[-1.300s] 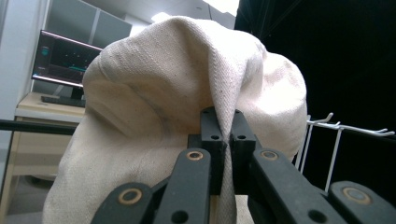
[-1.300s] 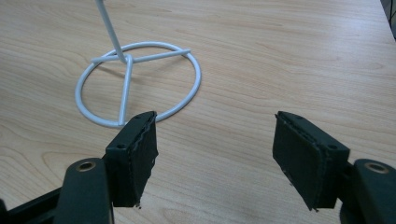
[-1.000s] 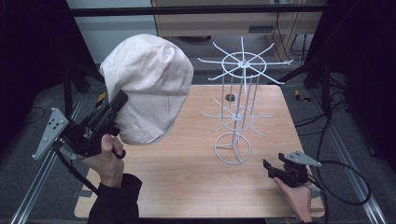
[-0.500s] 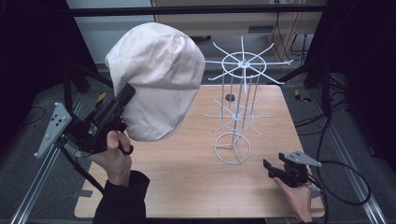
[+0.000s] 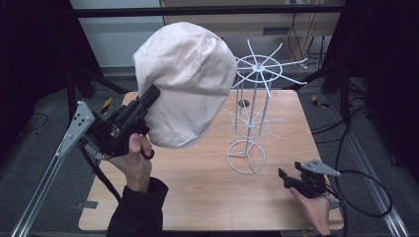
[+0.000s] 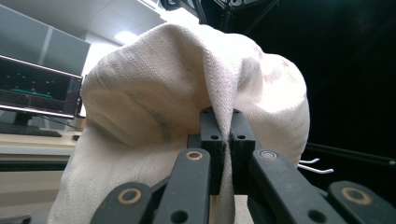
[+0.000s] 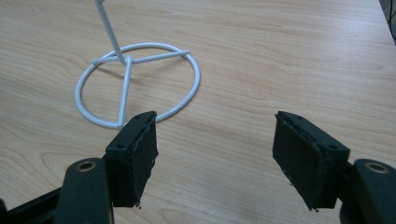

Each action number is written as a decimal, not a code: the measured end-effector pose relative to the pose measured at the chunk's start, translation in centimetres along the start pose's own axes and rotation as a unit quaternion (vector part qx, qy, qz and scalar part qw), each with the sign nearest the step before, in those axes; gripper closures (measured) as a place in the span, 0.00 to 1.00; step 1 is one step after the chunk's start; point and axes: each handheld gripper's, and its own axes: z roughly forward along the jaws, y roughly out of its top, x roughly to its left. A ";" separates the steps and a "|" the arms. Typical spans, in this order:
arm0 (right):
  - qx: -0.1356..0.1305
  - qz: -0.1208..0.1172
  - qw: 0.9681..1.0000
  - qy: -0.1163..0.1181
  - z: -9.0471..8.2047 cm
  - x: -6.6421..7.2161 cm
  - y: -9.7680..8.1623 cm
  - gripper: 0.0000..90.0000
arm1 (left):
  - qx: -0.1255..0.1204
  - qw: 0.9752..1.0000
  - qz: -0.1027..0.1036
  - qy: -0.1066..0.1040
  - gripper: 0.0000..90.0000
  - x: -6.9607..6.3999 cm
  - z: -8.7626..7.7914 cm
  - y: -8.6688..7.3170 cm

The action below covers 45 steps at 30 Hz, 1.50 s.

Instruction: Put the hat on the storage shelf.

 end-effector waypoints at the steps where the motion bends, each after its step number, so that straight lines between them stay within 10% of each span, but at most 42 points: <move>1: 0.000 0.000 1.000 0.000 0.0 0.0 0.0 0.34 | 0.000 1.000 0.002 0.000 0.97 -0.1 0.0 0.0; 45: -0.002 -0.002 1.000 0.001 0.0 0.0 0.0 0.34 | -0.003 0.999 -0.008 -0.044 0.97 -1.5 1.1 0.1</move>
